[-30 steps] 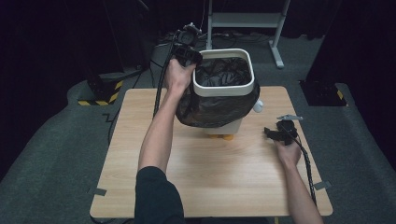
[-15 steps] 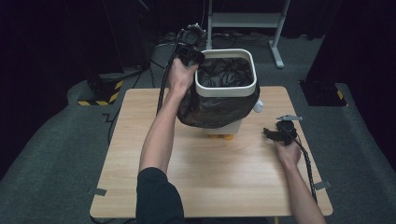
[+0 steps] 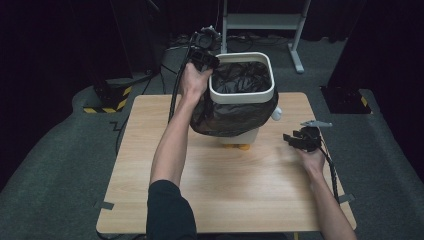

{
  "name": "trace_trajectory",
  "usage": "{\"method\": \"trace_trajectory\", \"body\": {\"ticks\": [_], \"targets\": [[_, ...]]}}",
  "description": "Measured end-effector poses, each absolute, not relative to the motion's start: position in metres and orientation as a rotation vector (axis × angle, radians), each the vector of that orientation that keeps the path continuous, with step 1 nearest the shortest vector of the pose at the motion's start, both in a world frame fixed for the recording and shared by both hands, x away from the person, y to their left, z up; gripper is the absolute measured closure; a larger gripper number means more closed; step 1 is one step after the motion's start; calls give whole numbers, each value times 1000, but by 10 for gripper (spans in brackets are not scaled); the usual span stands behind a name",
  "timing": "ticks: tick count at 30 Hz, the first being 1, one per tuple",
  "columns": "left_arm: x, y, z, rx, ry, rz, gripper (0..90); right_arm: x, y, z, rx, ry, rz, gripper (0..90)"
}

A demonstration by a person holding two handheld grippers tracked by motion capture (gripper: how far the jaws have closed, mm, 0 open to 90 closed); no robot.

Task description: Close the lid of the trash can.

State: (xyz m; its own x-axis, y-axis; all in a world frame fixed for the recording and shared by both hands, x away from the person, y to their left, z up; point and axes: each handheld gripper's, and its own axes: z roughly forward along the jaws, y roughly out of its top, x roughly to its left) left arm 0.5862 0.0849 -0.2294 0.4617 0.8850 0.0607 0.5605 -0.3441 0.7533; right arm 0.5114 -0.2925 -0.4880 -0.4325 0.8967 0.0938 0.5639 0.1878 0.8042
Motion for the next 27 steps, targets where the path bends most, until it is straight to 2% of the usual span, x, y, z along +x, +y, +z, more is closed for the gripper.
{"method": "trace_trajectory", "body": {"ticks": [8, 9, 10, 19, 27], "targets": [[585, 89, -230, 2033, 1195, 595, 800, 503, -291, -406, 1215, 2028, 1322, 538], [585, 89, -230, 2033, 1195, 595, 800, 503, -291, -406, 1215, 2028, 1322, 538], [586, 89, -231, 2026, 1195, 591, 800, 503, -289, -387, 1189, 2034, 1378, 551], [584, 92, -233, 1983, 1191, 572, 796, 509, -273, -331, 1086, 2038, 1489, 571], [582, 95, -233, 1948, 1186, 563, 793, 518, -259, -297, 1058, 2023, 1490, 571]]}}
